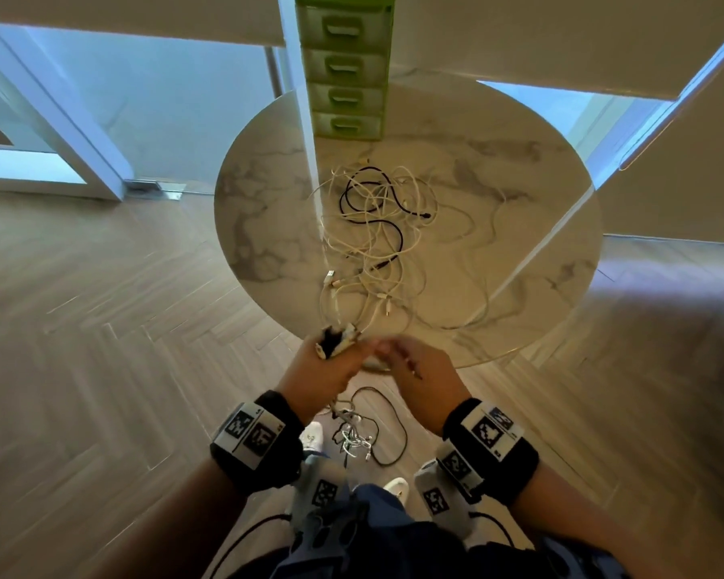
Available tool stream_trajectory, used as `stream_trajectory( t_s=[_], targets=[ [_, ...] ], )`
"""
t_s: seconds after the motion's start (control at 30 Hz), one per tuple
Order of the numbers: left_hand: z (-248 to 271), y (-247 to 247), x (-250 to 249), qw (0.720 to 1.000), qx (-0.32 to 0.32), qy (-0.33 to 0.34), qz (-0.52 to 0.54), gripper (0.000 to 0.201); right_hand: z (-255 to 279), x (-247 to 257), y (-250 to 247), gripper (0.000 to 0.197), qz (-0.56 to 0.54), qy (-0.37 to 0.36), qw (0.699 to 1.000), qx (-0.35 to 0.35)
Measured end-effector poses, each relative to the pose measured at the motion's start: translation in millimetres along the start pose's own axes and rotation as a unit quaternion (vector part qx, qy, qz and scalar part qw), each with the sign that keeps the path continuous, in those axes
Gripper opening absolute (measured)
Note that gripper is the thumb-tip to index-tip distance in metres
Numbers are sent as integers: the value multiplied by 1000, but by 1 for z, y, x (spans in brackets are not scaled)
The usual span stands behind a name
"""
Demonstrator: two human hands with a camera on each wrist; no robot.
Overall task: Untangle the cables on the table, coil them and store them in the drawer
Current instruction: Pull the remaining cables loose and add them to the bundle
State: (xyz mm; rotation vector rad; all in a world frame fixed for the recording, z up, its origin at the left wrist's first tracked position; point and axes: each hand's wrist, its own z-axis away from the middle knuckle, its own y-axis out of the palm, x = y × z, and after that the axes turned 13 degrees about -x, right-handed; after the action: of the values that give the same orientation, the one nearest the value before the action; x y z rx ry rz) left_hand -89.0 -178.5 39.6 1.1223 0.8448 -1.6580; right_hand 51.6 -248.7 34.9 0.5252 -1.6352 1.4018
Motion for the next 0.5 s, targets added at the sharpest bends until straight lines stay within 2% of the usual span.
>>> stream_trajectory(
  t_s=[0.07, 0.13, 0.23, 0.3, 0.4, 0.5],
  targets=[
    [-14, -18, 1, 999, -25, -14, 20, 38, -7, -7, 16, 25, 88, -18, 991, 99],
    [-26, -35, 0, 996, -53, -19, 64, 39, -16, -14, 38, 28, 120, -18, 984, 127],
    [-45, -60, 4, 991, -65, -31, 114, 39, -41, -27, 72, 44, 144, -40, 984, 100],
    [-56, -75, 4, 990, -59, -52, 116, 43, -56, -38, 89, 53, 211, -41, 972, 92],
    [-76, -94, 0, 987, -48, -93, 118, 40, -70, -45, 100, 46, 332, -22, 941, 67],
    [-100, -102, 5, 984, -30, -127, 123, 32, -74, -47, 104, 44, 346, -12, 937, 46]
  ],
)
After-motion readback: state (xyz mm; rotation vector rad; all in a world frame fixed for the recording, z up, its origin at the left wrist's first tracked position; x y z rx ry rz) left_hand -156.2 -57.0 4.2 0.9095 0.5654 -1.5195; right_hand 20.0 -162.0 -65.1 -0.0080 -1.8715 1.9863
